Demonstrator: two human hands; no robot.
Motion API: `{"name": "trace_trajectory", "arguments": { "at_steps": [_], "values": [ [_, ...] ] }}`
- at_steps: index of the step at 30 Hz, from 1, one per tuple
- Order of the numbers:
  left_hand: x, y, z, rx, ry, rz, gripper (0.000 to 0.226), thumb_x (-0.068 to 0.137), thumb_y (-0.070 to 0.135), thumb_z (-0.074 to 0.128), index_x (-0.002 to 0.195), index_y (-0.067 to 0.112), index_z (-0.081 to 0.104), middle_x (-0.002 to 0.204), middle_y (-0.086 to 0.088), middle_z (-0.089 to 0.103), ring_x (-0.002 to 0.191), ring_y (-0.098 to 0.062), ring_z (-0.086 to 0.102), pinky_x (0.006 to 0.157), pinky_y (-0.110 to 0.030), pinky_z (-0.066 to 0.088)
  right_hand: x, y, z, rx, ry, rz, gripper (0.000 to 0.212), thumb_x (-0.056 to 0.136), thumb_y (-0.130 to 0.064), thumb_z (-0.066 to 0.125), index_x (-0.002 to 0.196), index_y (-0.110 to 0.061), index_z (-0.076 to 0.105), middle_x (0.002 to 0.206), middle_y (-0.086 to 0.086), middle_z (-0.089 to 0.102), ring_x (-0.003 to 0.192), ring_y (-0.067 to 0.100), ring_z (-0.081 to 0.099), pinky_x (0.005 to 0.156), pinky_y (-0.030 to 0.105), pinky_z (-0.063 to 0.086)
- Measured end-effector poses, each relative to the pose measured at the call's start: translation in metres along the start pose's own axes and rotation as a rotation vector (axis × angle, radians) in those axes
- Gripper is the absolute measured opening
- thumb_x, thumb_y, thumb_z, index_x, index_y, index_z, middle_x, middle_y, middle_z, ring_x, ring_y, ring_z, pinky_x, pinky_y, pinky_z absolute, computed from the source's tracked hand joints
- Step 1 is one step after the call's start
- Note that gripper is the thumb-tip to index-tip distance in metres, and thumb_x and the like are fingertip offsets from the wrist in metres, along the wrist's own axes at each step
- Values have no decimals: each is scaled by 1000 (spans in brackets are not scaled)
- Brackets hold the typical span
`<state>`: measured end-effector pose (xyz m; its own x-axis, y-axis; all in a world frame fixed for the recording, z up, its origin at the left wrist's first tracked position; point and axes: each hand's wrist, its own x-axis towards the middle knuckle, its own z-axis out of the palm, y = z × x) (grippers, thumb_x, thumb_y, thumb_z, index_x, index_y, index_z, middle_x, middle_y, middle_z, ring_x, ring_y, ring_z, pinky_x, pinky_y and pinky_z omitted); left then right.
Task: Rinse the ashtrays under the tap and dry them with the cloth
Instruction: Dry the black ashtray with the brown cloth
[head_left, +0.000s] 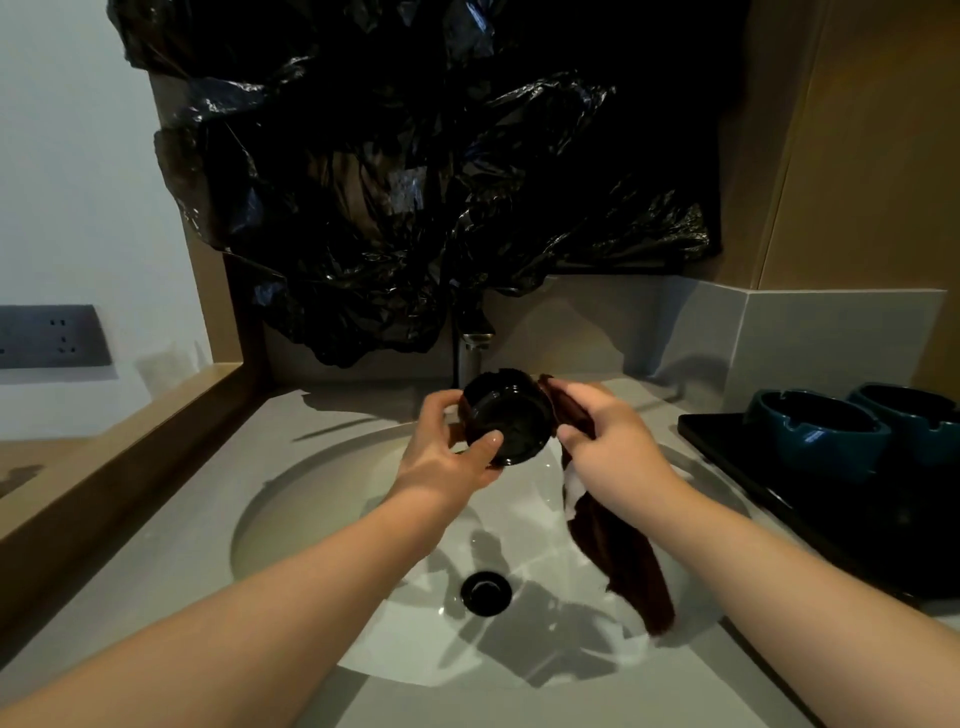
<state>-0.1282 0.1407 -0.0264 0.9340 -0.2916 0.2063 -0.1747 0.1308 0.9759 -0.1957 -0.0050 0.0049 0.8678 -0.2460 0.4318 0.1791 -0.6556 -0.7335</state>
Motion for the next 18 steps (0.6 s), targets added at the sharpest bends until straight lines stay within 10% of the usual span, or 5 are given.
{"name": "trace_trajectory", "arguments": {
  "at_steps": [7, 12, 18],
  "values": [
    [1, -1, -3, 287, -95, -2, 39, 87, 28, 68, 121, 37, 49, 114, 1, 64, 99, -15, 64, 79, -33, 59, 0, 2, 0, -84, -52, 6, 48, 92, 5, 45, 133, -20, 51, 129, -2, 47, 120, 13, 44, 95, 14, 29],
    [-5, -4, 4, 656, -79, 90, 22, 76, 30, 75, 94, 27, 64, 87, 8, 67, 83, -12, 64, 71, -28, 54, -6, 1, 10, -250, -174, -108, 51, 90, 3, 44, 134, -21, 50, 121, -7, 43, 115, 6, 38, 96, 10, 22],
    [4, -2, -1, 245, 97, 47, 23, 82, 27, 74, 89, 34, 53, 94, 5, 67, 95, -19, 64, 89, -44, 54, 3, 4, -3, -181, -143, 159, 47, 91, 6, 45, 134, -13, 51, 125, 4, 53, 116, 21, 49, 82, 13, 31]
  ]
}}
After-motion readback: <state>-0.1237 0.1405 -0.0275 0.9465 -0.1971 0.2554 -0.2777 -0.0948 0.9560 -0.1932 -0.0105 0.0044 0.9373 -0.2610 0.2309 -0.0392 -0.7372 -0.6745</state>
